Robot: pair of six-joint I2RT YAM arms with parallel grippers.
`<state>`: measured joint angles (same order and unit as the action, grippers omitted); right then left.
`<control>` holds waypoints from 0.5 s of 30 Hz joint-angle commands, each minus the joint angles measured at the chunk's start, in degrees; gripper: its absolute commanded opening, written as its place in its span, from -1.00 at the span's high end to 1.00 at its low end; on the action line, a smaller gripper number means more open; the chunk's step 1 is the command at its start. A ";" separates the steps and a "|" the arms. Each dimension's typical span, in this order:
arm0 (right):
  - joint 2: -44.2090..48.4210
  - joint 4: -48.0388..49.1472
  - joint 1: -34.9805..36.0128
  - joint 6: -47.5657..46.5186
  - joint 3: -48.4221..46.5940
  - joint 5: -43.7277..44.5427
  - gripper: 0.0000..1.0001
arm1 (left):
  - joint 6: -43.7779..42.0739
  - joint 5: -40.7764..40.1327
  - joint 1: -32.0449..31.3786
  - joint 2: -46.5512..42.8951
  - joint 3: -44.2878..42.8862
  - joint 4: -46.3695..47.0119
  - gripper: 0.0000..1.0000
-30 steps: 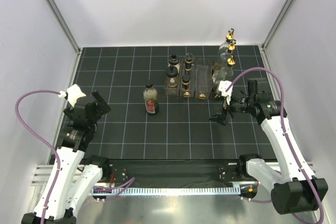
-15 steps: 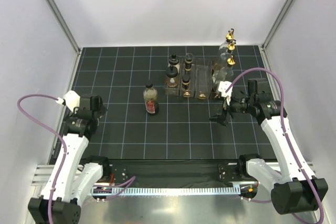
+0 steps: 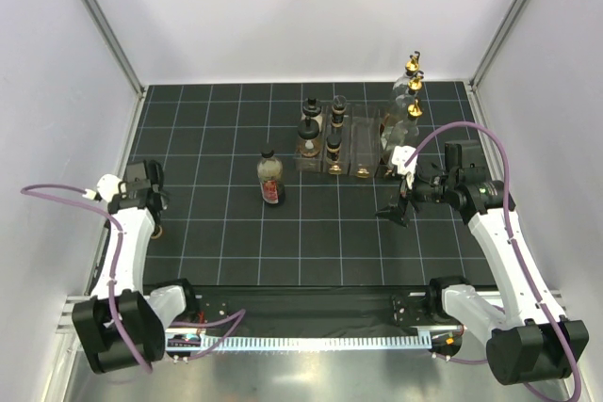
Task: Organize the condiment bottles
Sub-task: Pick up the bottle from the corner of the board.
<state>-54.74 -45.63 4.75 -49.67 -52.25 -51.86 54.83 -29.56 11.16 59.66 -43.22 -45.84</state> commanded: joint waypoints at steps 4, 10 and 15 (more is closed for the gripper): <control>0.95 -0.08 -0.18 -1.48 -0.75 -1.41 -0.99 | -1.13 2.32 5.27 6.43 -1.42 6.82 -0.85; 1.39 -0.08 -0.18 -1.48 -0.84 -1.32 -0.99 | -1.47 3.10 9.04 11.35 -2.04 9.19 -0.46; 1.22 -0.08 -0.18 -1.48 -0.84 -1.32 -0.99 | -4.55 6.35 10.38 11.19 -1.08 12.62 0.32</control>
<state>-54.57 -45.82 4.73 -49.87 -52.25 -51.86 52.73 -24.99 20.86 71.70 -43.48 -37.76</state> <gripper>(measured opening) 0.996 0.433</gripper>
